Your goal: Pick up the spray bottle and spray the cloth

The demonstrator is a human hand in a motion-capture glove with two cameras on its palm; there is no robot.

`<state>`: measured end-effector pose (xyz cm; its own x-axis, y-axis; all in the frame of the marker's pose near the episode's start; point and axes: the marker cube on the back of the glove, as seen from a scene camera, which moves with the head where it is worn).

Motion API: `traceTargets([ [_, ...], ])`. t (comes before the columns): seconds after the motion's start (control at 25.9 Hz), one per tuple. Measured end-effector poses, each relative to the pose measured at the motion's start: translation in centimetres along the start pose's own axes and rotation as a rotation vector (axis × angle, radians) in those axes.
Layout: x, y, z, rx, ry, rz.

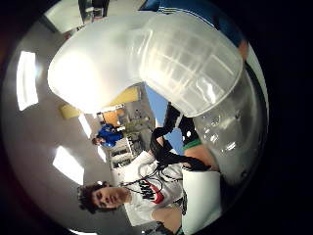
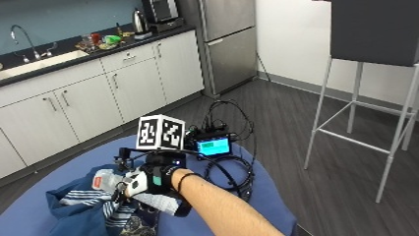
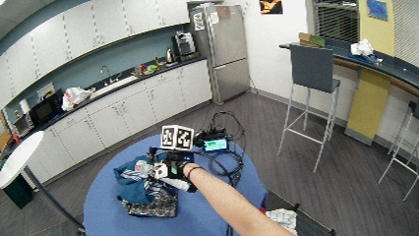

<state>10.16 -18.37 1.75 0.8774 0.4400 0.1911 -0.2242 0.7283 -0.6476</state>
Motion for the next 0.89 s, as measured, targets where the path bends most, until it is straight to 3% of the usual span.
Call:
traceTargets([
  [0.5, 0.0, 1.1, 0.1, 0.044, -0.038, -0.049],
  [0.89, -10.3, 3.0, 3.2, 0.197, -0.303, -0.444],
])
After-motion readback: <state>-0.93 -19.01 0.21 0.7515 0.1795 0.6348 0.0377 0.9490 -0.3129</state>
